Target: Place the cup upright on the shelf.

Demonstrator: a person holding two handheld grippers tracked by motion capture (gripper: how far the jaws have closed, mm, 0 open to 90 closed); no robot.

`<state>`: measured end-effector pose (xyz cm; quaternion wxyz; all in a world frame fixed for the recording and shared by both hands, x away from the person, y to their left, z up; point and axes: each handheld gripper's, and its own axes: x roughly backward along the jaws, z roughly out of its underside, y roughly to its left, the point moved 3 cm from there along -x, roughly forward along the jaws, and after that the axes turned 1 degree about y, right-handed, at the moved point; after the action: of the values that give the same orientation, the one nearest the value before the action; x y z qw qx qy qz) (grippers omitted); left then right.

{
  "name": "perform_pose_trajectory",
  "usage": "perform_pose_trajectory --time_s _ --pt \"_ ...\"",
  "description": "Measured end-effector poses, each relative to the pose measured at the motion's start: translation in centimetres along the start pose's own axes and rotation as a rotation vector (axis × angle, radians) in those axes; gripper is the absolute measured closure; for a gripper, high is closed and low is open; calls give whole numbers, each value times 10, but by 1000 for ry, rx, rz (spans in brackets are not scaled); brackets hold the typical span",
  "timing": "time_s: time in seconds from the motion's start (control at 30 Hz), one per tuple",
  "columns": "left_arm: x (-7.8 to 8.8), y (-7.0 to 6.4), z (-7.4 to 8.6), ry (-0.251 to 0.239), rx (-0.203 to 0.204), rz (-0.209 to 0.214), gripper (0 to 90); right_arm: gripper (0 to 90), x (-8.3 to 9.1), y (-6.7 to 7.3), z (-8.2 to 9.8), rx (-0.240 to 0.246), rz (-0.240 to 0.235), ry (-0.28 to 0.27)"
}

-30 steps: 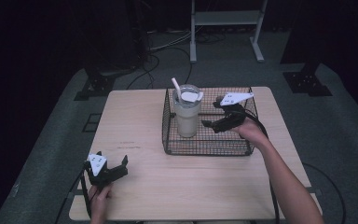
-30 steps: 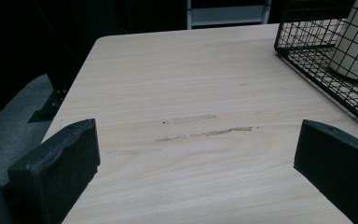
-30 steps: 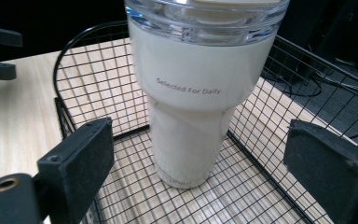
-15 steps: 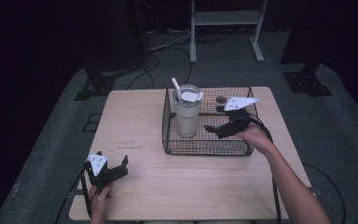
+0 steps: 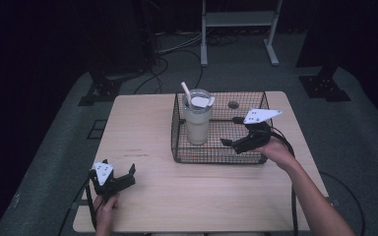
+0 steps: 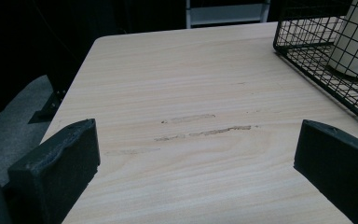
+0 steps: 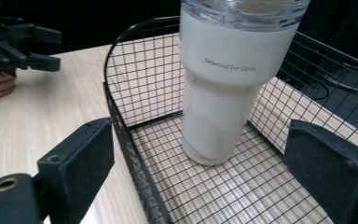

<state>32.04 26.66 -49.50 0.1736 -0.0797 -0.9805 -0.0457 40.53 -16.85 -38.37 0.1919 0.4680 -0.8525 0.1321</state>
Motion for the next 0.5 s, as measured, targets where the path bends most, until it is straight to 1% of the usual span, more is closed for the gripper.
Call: perform_pose_trajectory --time_s 0.1,0.23,0.37,0.4,0.5 --pt "0 0 0 1 3 0 0 79 3 5 2 3 -4 0" --pt "0 0 0 4 -4 1 0 79 7 7 6 6 -6 4" --pt "0 0 0 4 -3 2 0 79 13 9 11 1 -4 -1" --pt "0 0 0 4 -3 2 0 79 15 10 13 -12 -7 -10" --pt "0 0 0 4 -4 2 0 79 17 11 15 -11 -9 -11"
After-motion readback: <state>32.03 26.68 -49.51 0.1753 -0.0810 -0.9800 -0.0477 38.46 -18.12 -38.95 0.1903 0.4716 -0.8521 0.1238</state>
